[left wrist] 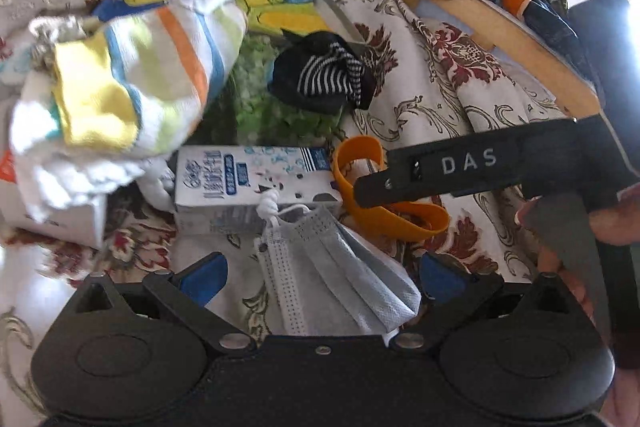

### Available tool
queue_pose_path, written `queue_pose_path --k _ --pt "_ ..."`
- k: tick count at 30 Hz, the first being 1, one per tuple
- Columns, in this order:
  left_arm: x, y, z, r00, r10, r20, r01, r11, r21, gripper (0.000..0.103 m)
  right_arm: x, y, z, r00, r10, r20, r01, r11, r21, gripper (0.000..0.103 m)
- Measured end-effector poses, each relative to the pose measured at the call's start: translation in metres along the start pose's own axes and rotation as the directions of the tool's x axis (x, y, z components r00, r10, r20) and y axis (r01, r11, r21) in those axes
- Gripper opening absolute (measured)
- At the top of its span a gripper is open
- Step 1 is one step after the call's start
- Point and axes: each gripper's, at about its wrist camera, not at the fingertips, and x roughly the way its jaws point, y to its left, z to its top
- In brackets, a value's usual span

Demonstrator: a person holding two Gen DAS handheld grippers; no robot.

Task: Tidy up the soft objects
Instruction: 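Grasp the grey face mask with the left tool while the right tool grasps the orange strap, then lift the mask and orange strap and carry both over the painted tray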

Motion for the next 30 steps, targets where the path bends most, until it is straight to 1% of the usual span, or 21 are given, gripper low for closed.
queue_pose_path --k 2,5,7,9,12,13,14,16,17,19,20,22,23,25,26,30 --pt "0.005 0.001 0.000 1.000 -0.018 -0.007 0.018 1.000 -0.008 0.100 0.003 0.002 0.001 1.000 -0.005 -0.005 0.005 1.000 -0.011 0.094" --pt "0.011 0.001 0.000 0.999 -0.035 -0.021 0.035 0.999 0.000 0.095 0.007 0.006 0.001 0.999 -0.033 0.000 0.033 0.999 -0.038 0.089" --pt "0.014 0.002 -0.001 0.998 -0.044 -0.035 0.044 0.999 0.001 0.090 0.009 0.009 0.001 0.999 -0.042 -0.002 0.042 0.998 -0.052 0.086" --pt "0.017 0.002 -0.002 0.998 -0.050 -0.045 0.050 0.999 0.001 0.086 0.010 0.010 0.000 0.999 -0.042 -0.008 0.041 0.997 -0.062 0.083" --pt "0.020 0.004 -0.003 0.998 -0.039 -0.053 0.039 0.999 -0.005 0.079 0.010 0.010 0.000 0.999 -0.046 -0.007 0.046 0.997 -0.064 0.078" --pt "0.019 0.005 -0.003 0.998 -0.037 -0.054 0.037 0.999 -0.012 0.077 0.010 0.010 -0.001 0.999 -0.047 -0.003 0.047 0.997 -0.062 0.075" --pt "0.020 0.007 -0.003 0.998 -0.037 -0.054 0.036 0.999 -0.023 0.075 0.010 0.009 -0.001 0.999 -0.043 -0.001 0.043 0.997 -0.058 0.073" --pt "0.019 0.010 -0.004 0.998 -0.041 -0.055 0.038 0.998 -0.047 0.068 0.009 0.008 -0.002 0.999 -0.036 -0.003 0.036 0.998 -0.057 0.068" --pt "0.019 0.012 -0.004 0.998 -0.044 -0.052 0.041 0.997 -0.058 0.066 0.009 0.008 -0.002 0.999 -0.034 -0.004 0.034 0.998 -0.059 0.067" --pt "0.018 0.013 -0.004 0.998 -0.040 -0.051 0.036 0.997 -0.073 0.059 0.010 0.008 -0.003 1.000 -0.026 -0.007 0.025 0.998 -0.058 0.057" --pt "0.019 0.014 -0.004 0.998 -0.033 -0.053 0.029 0.997 -0.075 0.056 0.009 0.007 -0.003 1.000 -0.017 -0.008 0.017 0.998 -0.054 0.055" --pt "0.018 0.015 -0.005 0.998 -0.026 -0.050 0.021 0.997 -0.079 0.049 0.009 0.005 -0.003 1.000 0.003 -0.008 -0.004 0.999 -0.045 0.044" --pt "0.017 0.016 -0.005 0.999 -0.025 -0.046 0.021 0.996 -0.086 0.048 0.008 0.005 -0.003 1.000 0.010 -0.007 -0.011 0.999 -0.042 0.043" --pt "0.015 0.017 -0.005 0.999 -0.024 -0.037 0.020 0.995 -0.097 0.043 0.008 0.004 -0.003 1.000 0.020 -0.005 -0.020 0.999 -0.041 0.037" --pt "0.014 0.017 -0.006 0.999 -0.022 -0.028 0.019 0.995 -0.098 0.042 0.008 0.004 -0.003 1.000 0.027 -0.005 -0.027 0.999 -0.039 0.035" --pt "0.006 0.014 -0.007 1.000 0.002 0.027 0.000 0.998 -0.069 0.035 0.005 0.005 -0.002 0.999 0.037 0.009 -0.037 0.999 -0.038 0.023"
